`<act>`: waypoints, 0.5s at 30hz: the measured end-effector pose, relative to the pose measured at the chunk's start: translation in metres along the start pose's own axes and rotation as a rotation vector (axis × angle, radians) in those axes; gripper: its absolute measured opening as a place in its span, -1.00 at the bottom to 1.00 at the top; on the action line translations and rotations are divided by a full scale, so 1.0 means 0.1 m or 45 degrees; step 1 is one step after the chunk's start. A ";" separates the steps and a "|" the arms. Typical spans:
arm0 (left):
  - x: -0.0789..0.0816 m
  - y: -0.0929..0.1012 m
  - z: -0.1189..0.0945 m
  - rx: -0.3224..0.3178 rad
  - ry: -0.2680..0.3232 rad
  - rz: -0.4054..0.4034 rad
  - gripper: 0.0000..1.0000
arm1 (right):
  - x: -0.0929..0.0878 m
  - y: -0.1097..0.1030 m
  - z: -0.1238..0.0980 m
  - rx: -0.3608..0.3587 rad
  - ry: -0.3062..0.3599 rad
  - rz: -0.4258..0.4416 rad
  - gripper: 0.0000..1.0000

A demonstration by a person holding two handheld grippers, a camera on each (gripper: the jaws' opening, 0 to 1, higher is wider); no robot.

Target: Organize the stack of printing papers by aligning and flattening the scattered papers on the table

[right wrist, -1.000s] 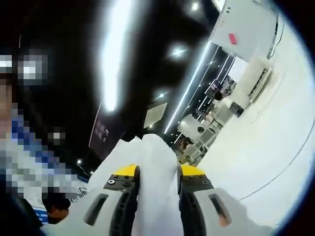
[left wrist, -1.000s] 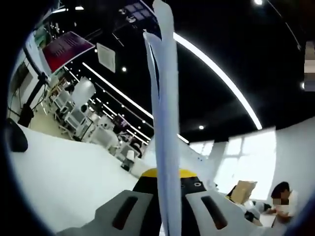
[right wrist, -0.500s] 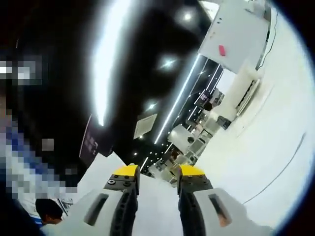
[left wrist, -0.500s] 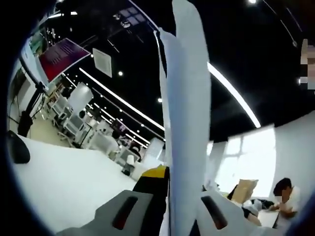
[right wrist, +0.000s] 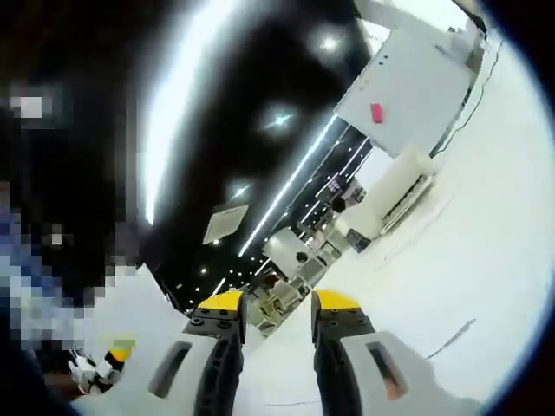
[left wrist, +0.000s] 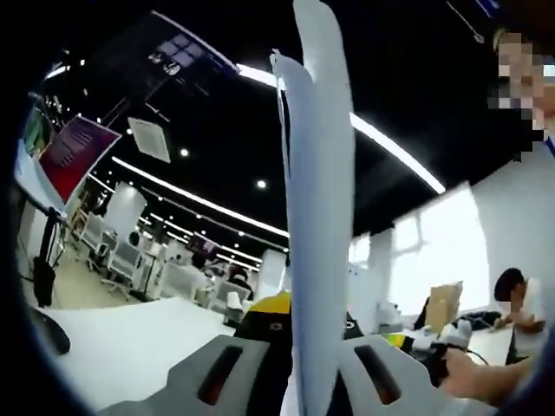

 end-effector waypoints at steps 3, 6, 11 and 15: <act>0.00 -0.01 -0.01 -0.004 -0.017 0.032 -0.88 | 0.02 0.25 0.03 -0.124 -0.080 -0.124 -0.49; -0.02 -0.02 -0.03 -0.002 -0.026 0.025 -0.88 | 0.05 0.48 0.06 -0.237 -0.142 -0.274 -0.55; -0.03 -0.05 -0.06 0.017 -0.025 0.024 -0.88 | 0.15 0.75 0.06 -0.330 -0.167 -0.310 -0.52; -0.05 -0.06 -0.08 0.022 -0.030 0.020 -0.88 | 0.04 0.96 0.07 -0.416 -0.265 -0.391 -0.38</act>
Point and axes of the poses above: the point that each gripper's makers call its tool centre point, and the gripper's own axes: z roughly forward along the fingers, y roughly to its right, x roughly out of its top, the point moved 2 cm from there along -z, roughly backward along the fingers, and after that the axes turned 11 degrees about -x, right-handed, at the moved point
